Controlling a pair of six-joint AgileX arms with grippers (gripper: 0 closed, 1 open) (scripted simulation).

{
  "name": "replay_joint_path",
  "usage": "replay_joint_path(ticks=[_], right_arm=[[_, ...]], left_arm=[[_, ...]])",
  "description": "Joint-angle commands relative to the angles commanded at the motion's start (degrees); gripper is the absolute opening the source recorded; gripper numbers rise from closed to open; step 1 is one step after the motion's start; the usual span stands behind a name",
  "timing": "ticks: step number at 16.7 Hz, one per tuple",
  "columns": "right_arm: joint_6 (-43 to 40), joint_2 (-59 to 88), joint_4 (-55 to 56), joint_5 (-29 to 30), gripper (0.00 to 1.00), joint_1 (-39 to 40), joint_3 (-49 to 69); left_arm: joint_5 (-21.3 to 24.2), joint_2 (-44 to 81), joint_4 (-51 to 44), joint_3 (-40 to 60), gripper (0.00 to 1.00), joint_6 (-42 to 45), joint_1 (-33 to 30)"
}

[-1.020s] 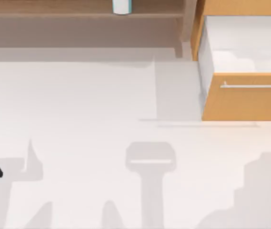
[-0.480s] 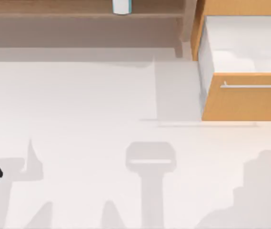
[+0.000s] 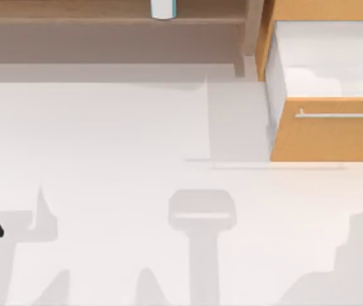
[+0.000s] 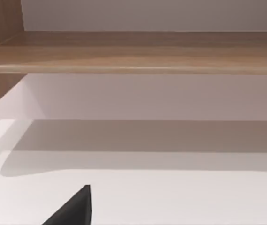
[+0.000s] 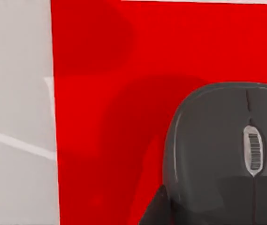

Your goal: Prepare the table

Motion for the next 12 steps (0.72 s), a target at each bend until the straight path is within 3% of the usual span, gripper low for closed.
replay_joint_path(ticks=[3,12], right_arm=[[0.0,0.0,0.0,0.0,0.00,0.0,0.0],[0.0,0.0,0.0,0.0,0.68,0.0,0.0]], left_arm=[[0.0,0.0,0.0,0.0,1.00,0.0,0.0],[0.0,0.0,0.0,0.0,1.00,0.0,0.0]])
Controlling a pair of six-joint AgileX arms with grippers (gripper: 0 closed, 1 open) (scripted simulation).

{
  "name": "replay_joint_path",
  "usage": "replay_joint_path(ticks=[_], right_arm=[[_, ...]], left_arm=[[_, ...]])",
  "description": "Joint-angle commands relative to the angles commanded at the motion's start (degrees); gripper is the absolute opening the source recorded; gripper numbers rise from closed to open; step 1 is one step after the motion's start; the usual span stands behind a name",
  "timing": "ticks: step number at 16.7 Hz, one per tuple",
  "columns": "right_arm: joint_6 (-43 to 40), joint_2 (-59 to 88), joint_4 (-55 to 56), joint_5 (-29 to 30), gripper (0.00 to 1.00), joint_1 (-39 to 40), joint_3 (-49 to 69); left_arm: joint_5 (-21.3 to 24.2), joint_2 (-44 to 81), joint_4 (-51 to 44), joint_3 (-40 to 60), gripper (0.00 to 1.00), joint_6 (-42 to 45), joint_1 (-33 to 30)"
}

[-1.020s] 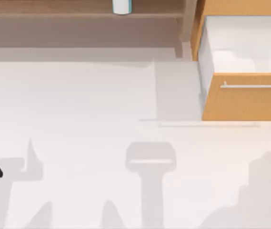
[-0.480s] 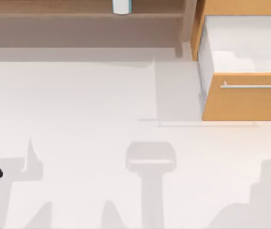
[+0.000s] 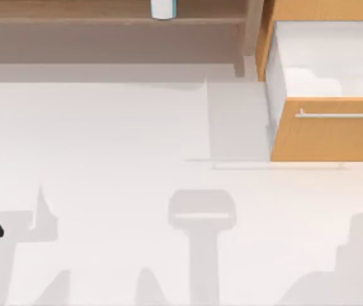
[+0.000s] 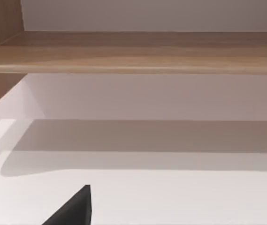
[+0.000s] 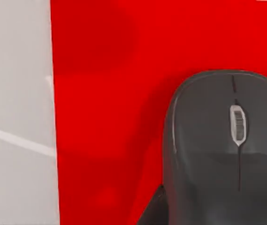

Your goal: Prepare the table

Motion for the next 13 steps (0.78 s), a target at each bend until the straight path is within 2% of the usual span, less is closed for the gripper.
replay_joint_path(ticks=[4,13], right_arm=[[0.0,0.0,0.0,0.0,0.98,0.0,0.0],[0.0,0.0,0.0,0.0,1.00,0.0,0.0]], left_arm=[[0.0,0.0,0.0,0.0,1.00,0.0,0.0],[0.0,0.0,0.0,0.0,1.00,0.0,0.0]])
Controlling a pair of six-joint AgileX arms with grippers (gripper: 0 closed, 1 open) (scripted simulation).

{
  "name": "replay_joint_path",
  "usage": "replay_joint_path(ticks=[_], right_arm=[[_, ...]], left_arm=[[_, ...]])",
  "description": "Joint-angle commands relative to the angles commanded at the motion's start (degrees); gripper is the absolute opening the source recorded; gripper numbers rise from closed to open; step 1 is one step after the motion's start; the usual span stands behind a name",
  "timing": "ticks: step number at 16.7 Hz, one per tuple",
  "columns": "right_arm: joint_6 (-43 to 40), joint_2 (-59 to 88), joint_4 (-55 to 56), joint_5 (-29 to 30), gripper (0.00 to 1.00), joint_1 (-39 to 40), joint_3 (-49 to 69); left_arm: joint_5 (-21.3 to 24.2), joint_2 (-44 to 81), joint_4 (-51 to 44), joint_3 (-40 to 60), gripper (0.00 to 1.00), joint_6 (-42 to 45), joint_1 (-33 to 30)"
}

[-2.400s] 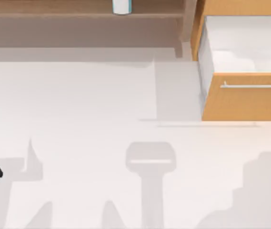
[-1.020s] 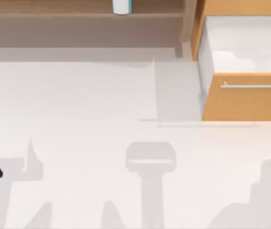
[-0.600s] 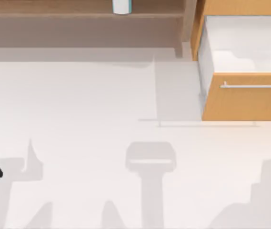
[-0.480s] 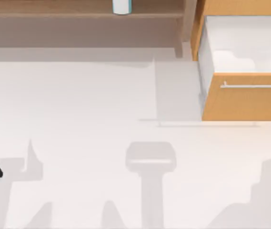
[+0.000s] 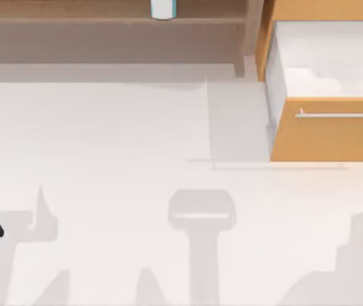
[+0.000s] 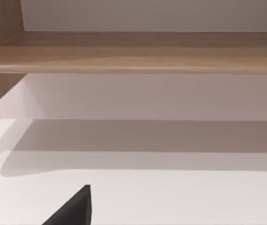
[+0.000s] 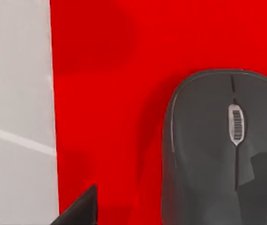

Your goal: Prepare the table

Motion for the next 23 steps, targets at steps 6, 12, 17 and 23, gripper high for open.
replay_joint_path(ticks=[6,12,17,23], right_arm=[[-7.9,-2.5,8.9,3.4,1.00,1.6,-2.5],[-27.8,-6.1,39.4,12.0,1.00,7.6,-12.7],[-44.9,-4.2,77.5,19.2,1.00,15.8,-24.6],[-60.0,6.8,118.7,24.2,1.00,28.1,-35.2]], left_arm=[[0.0,0.0,0.0,0.0,1.00,0.0,0.0],[0.0,0.0,0.0,0.0,1.00,0.0,0.0],[0.0,0.0,0.0,0.0,1.00,0.0,0.0],[0.0,0.0,0.0,0.0,1.00,0.0,0.0]])
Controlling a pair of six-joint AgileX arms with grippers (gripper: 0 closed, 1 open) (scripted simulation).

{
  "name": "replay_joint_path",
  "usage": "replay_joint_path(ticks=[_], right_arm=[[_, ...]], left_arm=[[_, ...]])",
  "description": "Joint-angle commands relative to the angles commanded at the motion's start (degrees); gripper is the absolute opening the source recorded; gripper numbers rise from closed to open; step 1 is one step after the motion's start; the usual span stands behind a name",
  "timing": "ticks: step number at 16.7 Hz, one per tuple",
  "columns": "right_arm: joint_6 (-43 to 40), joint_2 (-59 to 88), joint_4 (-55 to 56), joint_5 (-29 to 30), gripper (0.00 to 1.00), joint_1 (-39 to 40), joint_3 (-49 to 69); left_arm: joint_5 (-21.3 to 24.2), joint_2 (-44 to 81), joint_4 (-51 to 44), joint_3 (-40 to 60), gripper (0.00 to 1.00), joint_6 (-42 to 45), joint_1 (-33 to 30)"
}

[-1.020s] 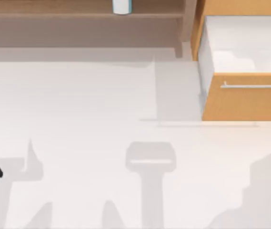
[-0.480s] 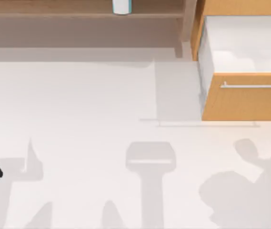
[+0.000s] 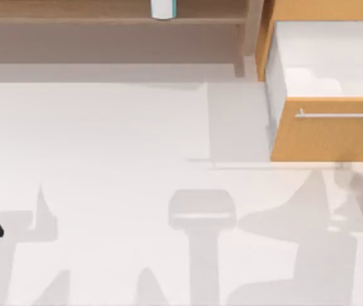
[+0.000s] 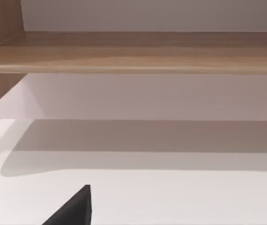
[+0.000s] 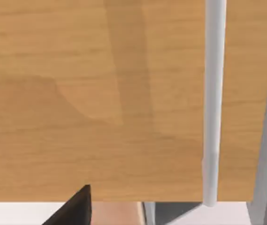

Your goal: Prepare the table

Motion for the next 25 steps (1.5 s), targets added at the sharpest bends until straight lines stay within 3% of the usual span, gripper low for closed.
replay_joint_path(ticks=[4,8,24,25], right_arm=[[-5.5,9.5,16.6,0.3,1.00,7.9,-1.6],[-7.7,15.1,23.5,-0.3,1.00,12.3,-1.0],[-7.7,16.2,19.3,-2.5,1.00,10.2,4.4],[-7.7,16.2,19.3,-2.5,0.92,10.2,4.4]], left_arm=[[0.0,0.0,0.0,0.0,1.00,0.0,0.0],[0.0,0.0,0.0,0.0,1.00,0.0,0.0],[0.0,0.0,0.0,0.0,1.00,0.0,0.0],[0.0,0.0,0.0,0.0,1.00,0.0,0.0]])
